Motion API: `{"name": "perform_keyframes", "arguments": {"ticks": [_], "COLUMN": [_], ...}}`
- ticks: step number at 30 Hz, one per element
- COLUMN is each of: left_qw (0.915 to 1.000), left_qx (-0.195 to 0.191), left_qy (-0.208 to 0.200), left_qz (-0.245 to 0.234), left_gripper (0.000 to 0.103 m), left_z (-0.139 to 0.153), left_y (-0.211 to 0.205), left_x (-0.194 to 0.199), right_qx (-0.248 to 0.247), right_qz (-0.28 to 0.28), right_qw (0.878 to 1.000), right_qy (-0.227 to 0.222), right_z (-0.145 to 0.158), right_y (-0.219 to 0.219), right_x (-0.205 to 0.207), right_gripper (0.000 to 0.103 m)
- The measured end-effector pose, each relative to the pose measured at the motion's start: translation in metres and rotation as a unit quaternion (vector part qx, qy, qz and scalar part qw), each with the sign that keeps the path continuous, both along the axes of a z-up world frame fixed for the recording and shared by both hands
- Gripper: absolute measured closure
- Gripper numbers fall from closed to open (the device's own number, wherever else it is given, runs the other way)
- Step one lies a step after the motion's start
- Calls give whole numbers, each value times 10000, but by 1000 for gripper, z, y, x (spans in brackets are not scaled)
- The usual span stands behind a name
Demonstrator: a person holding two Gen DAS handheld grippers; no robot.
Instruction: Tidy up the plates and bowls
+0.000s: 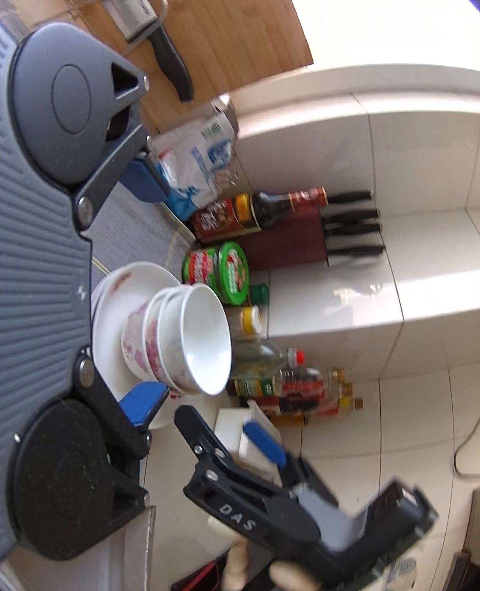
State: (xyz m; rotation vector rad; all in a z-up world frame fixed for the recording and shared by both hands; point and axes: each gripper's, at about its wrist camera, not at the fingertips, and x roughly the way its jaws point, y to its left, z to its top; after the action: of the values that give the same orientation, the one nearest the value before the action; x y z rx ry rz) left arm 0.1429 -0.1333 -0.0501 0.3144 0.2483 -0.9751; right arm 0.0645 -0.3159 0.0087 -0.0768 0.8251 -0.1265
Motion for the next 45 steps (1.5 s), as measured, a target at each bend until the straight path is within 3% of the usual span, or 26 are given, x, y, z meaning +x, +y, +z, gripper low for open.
{"name": "perform_keyframes", "arguments": {"ticks": [4,8,12,19,27,45], "left_qw": [9974,9876,9818,9782,9787,9762], "left_qx": [199,380,459,509,397,403], "left_qy": [540,1032,1266,1404,1257,1308], "left_qz": [443,1119,1337,1444,1572,1685], "left_gripper": [1,1,1,1,1,1], "left_z": [4,4,13,36,56,57], "left_y": [7,13,21,25,30,22], "left_x": [-2,-2,-10,-20,-28,-28], "right_qx": [147,311,292,358,245,268], "right_qz": [-1050,-1920,-2365,-2541,-2521,-2546], "right_qw": [9941,9808,9711,9657,9651,9643], "right_qy": [-251,-159,-132,-403,-668,-684], "right_z": [-4,-12,-10,9,28,27], "right_y": [18,28,45,65,73,67], "right_x": [-21,-32,-44,-61,-70,-69], "right_gripper": [0,0,0,0,0,0]}}
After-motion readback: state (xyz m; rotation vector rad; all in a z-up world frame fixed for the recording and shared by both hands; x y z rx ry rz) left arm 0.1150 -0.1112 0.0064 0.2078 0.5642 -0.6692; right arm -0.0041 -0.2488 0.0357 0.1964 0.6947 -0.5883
